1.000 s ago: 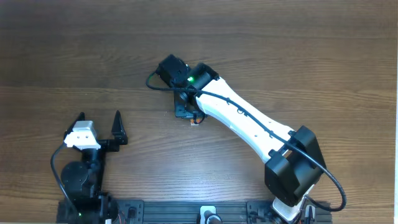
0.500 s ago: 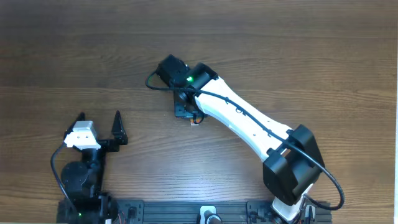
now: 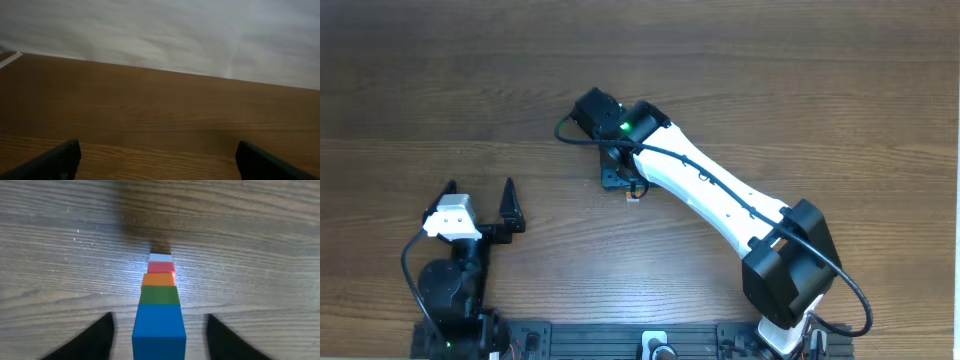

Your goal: Stack Cubes

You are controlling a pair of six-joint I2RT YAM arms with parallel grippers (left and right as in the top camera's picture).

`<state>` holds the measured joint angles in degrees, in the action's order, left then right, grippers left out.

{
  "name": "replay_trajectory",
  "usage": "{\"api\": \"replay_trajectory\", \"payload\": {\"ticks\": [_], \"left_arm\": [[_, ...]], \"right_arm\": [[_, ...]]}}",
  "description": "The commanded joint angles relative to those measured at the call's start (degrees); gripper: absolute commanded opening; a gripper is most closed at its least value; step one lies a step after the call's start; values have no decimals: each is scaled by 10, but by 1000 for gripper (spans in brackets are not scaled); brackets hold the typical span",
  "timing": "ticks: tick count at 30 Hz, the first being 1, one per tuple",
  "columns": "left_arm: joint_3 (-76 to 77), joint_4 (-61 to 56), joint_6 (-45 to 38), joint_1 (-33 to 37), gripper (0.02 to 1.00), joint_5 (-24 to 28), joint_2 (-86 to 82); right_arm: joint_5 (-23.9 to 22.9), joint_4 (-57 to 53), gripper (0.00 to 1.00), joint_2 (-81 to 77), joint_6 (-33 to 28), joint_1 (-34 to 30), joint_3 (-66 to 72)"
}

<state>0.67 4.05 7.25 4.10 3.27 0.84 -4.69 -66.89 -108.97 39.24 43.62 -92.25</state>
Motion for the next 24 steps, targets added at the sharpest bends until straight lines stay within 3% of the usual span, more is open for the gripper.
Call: {"api": "replay_trajectory", "payload": {"ticks": [1, 3, 4, 9, 16, 17, 24], "left_arm": [[-3, 0, -4, 3, 1000, 8, -5], [-3, 0, -4, 3, 1000, 8, -5], [-3, 0, -4, 3, 1000, 8, -5], [-3, 0, -4, 3, 1000, 8, -5], [-3, 0, -4, 3, 1000, 8, -5], [-3, 0, -4, 3, 1000, 8, -5], [-3, 0, -4, 3, 1000, 8, -5]], "right_arm": [[-8, 7, 776, -8, 3, -5, -7], [-8, 13, 980, -8, 0, -11, -7], [-8, 17, 993, -8, -6, -15, -7], [-8, 48, 993, -8, -73, -80, -12], [-8, 64, 993, -5, -166, -235, -22], [-8, 63, 993, -4, -189, -280, -22], [-14, 84, 993, 30, -291, -362, 15]]}}
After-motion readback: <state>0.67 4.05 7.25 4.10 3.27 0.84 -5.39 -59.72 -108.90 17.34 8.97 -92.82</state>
